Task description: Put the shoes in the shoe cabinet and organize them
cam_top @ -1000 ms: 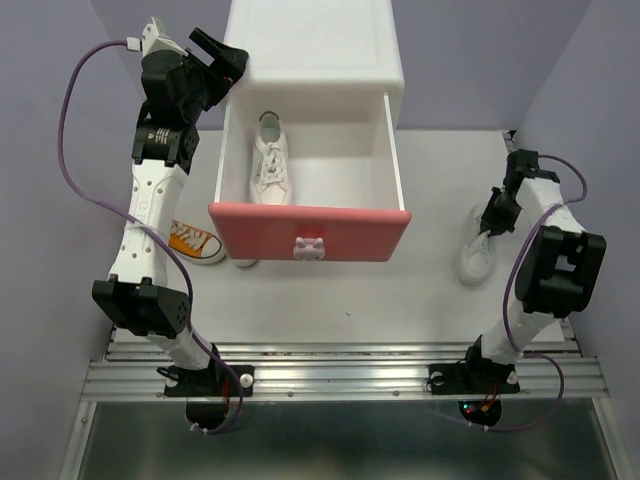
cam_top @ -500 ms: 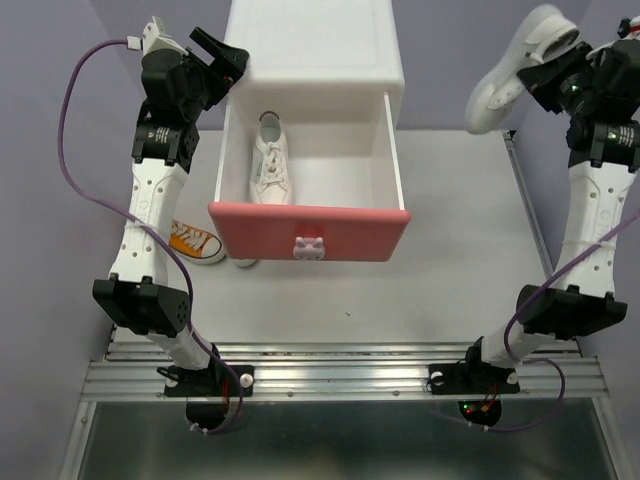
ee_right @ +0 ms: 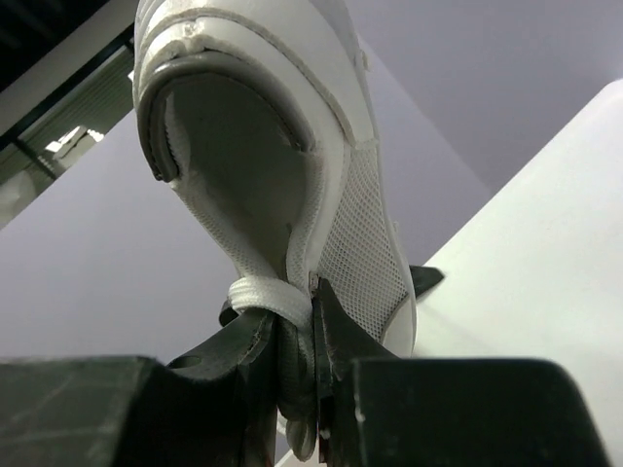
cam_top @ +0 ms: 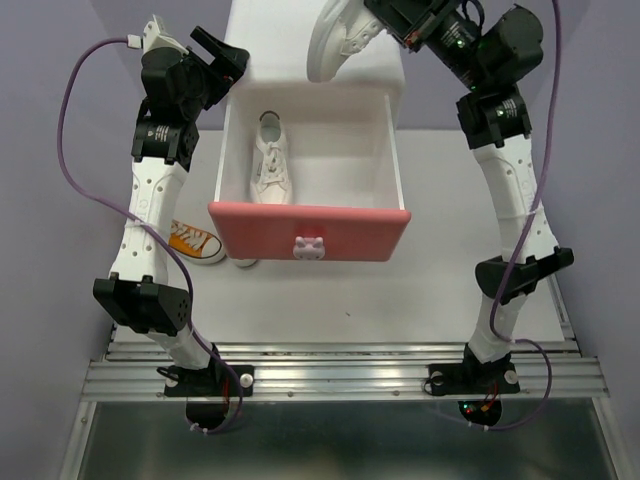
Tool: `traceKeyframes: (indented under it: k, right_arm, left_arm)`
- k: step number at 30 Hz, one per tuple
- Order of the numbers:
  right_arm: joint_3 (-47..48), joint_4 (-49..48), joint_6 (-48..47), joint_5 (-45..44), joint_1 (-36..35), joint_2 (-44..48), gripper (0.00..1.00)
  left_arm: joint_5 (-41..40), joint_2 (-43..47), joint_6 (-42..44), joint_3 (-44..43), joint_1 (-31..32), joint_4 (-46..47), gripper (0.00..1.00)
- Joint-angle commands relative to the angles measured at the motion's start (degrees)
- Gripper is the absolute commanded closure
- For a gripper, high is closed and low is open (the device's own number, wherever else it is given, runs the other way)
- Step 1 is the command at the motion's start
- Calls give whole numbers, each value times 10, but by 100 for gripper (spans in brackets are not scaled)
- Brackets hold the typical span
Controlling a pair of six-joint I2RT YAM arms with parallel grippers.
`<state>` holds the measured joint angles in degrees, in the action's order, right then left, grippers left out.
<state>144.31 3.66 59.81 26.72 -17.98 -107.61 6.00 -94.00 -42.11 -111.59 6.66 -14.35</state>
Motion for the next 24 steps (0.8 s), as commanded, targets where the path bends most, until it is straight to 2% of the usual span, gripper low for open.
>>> traceKeyframes:
  k: [1, 7, 12, 19, 24]
  right_arm:
    - [27, -91, -6, -17, -58, 19, 99]
    - [-3, 53, -115, -31, -156, 32, 99]
    - [-25, 221, -200, -99, -212, 54, 99]
    - [-44, 329, -243, -107, -217, 80, 99]
    - [-20, 427, -267, -98, -217, 70, 99]
  left_arm:
    - [-35, -58, 75, 37, -13, -189, 4]
    - [-35, -58, 75, 37, -13, -190, 4]
    - [-35, -55, 79, 43, -12, -189, 4]
    - [-40, -53, 81, 52, -12, -185, 4]
    - [-38, -54, 76, 57, -13, -180, 4]
